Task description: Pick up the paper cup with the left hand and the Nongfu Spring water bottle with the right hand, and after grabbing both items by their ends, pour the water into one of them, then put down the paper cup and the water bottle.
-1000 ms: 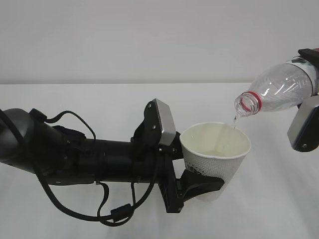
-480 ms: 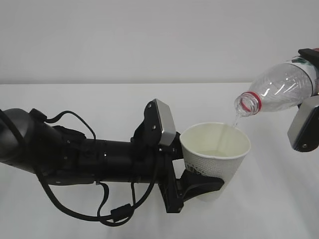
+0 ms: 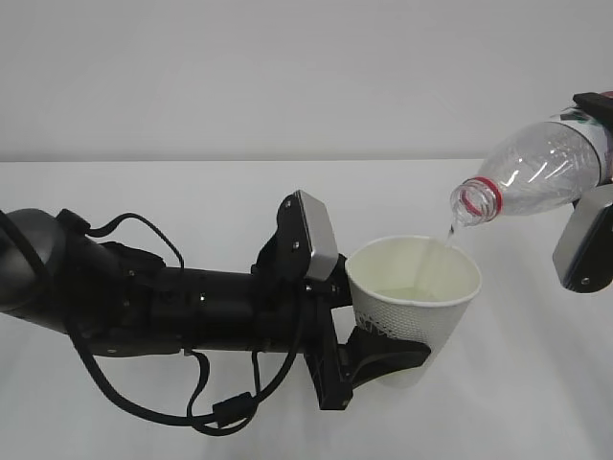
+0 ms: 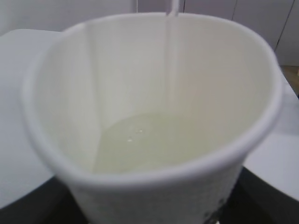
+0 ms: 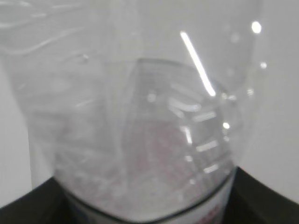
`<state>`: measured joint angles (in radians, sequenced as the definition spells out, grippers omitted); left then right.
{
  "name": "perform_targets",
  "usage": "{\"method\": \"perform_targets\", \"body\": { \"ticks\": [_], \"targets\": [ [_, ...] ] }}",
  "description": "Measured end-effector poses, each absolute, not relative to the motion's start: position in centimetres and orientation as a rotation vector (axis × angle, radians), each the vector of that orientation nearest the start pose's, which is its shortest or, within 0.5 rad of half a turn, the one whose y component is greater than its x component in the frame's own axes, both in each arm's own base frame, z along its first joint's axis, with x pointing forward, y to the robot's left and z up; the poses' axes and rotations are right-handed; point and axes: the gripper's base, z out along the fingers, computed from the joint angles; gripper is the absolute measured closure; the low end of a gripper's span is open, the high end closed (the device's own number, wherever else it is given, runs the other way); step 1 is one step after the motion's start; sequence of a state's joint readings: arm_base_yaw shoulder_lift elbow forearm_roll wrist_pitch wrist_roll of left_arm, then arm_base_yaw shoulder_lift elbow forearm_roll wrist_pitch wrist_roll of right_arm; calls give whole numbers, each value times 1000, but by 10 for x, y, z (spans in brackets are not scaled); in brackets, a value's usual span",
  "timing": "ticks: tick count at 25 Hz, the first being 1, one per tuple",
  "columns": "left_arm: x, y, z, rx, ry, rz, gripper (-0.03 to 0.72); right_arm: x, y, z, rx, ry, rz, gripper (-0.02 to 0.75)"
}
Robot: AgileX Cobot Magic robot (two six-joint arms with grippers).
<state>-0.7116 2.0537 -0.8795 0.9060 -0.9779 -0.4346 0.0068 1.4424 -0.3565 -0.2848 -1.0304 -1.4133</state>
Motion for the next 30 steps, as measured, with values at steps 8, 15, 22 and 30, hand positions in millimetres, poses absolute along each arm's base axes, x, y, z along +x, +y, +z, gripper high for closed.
{"method": "perform_targets", "body": {
  "ticks": [8, 15, 22, 30],
  "targets": [
    [239, -284, 120, 1270, 1497, -1029, 169, 245, 23, 211, -1305, 1010, -1040, 255],
    [239, -284, 120, 1270, 1497, -1029, 169, 245, 23, 213, -1288, 995, -1047, 255],
    [239, -284, 120, 1270, 1497, -1029, 169, 245, 23, 213, -1285, 991, -1049, 255],
    [239, -284, 120, 1271, 1498, -1027, 169, 245, 23, 213, -1285, 991, -1049, 255]
  ]
}}
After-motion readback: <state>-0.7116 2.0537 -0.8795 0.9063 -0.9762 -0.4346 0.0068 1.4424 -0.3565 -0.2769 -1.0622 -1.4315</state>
